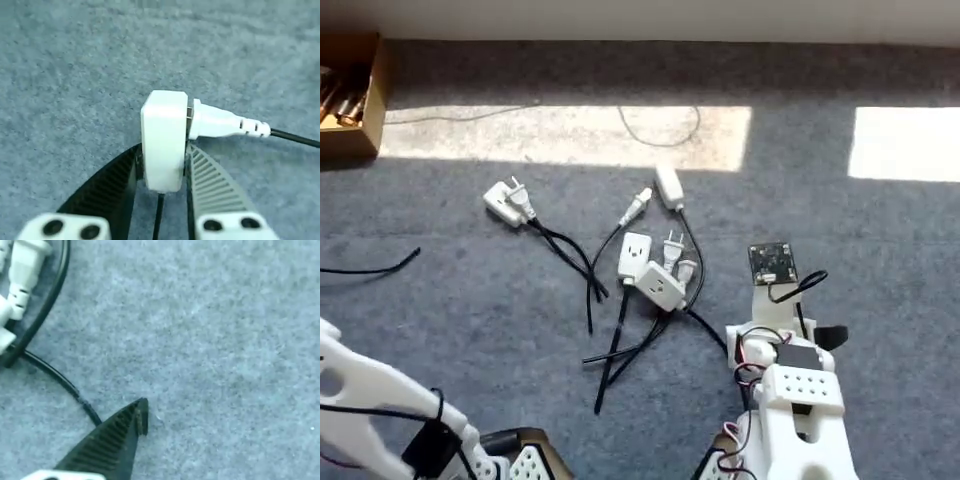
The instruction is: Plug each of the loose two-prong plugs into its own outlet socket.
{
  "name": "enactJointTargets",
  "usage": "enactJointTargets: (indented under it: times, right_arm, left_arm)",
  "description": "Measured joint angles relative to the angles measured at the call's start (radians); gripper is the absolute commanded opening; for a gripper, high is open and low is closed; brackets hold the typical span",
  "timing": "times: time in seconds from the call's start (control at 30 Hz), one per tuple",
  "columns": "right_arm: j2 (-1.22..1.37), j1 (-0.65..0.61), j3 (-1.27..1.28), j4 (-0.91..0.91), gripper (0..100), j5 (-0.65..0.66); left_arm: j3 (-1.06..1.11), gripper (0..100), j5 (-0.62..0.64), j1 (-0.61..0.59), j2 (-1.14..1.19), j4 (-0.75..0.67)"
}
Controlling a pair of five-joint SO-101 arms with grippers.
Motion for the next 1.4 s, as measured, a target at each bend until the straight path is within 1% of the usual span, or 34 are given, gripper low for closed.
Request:
enactJointTargets:
  times: [0.13, 0.27, 0.33, 0.43, 0.57, 0.63, 0.7, 0.77, 0.87, 0.93, 1.03, 1.13, 1.2, 1.27, 1.4]
  right_arm:
    - [0.0, 0.0, 0.0, 0.0, 55.3, 0.0]
    - [0.0, 0.0, 0.0, 0.0, 55.3, 0.0]
    - [0.0, 0.0, 0.0, 0.0, 55.3, 0.0]
    - [0.0, 0.0, 0.0, 0.0, 55.3, 0.0]
    - [0.0, 0.0, 0.0, 0.0, 55.3, 0.0]
    - [0.0, 0.0, 0.0, 0.0, 55.3, 0.0]
    - [0.0, 0.0, 0.0, 0.0, 55.3, 0.0]
    - [0.0, 0.0, 0.0, 0.0, 55.3, 0.0]
    - [0.0, 0.0, 0.0, 0.0, 55.3, 0.0]
    - [0.0, 0.0, 0.0, -0.002, 55.3, 0.0]
    - [0.0, 0.0, 0.0, -0.002, 55.3, 0.0]
    - [0.0, 0.0, 0.0, -0.002, 55.3, 0.0]
    - [0.0, 0.0, 0.0, -0.002, 55.3, 0.0]
    - [0.0, 0.0, 0.0, -0.002, 55.3, 0.0]
    - [0.0, 0.0, 0.0, -0.002, 55.3, 0.0]
  left_arm:
    - [-0.221, 26, 0.075, -0.009, 0.114, 0.021]
    - [-0.295, 36, 0.121, -0.048, 0.123, 0.021]
    - [-0.299, 38, 0.127, -0.064, 0.123, 0.021]
    - [-0.299, 38, 0.127, -0.072, 0.098, 0.037]
    - [-0.299, 36, 0.127, -0.038, 0.012, 0.149]
    - [-0.299, 33, 0.143, 0.014, -0.028, 0.193]
    - [-0.299, 30, 0.192, 0.08, -0.058, 0.203]
    - [-0.299, 28, 0.264, 0.157, -0.078, 0.206]
    - [-0.295, 29, 0.381, 0.292, -0.083, 0.207]
    - [-0.233, 30, 0.43, 0.399, -0.086, 0.207]
    - [-0.068, 30, 0.491, 0.582, -0.086, 0.207]
    - [0.081, 30, 0.532, 0.766, -0.086, 0.207]
    - [0.146, 30, 0.551, 0.858, -0.086, 0.204]
    - [0.19, 30, 0.559, 0.914, -0.086, 0.203]
    - [0.264, 30, 0.562, 0.948, -0.106, 0.199]
